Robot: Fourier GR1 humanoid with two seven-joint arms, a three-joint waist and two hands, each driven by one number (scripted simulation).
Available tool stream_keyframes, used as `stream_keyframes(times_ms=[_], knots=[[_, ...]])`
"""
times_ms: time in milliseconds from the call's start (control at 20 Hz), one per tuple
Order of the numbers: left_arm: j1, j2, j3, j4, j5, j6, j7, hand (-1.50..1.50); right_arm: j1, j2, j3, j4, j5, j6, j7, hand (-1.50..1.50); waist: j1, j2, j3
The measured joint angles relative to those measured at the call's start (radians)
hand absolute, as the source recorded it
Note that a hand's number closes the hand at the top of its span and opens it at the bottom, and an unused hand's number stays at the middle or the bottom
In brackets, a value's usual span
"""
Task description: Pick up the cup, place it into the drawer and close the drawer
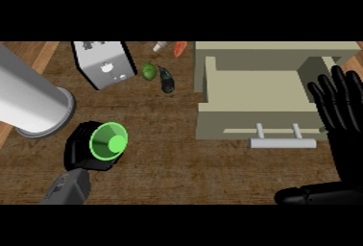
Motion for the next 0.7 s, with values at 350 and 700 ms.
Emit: stream_keyframes(times_ms=[350,700], knots=[[0.05,-0.038,-0.063,-0.249,0.024,-0.007,0.067,1.5,0.009,0.002,0.004,0.001,0.007,0.0,0.002,-1.5,0.007,-0.003,0.001],[0.068,-0.103,-0.164,-0.598,0.057,0.031,0.313,1.5,-0.006,-0.009,-0.007,-0.004,0.001,-0.006,0.032,-1.5,0.01,-0.004,0.001]])
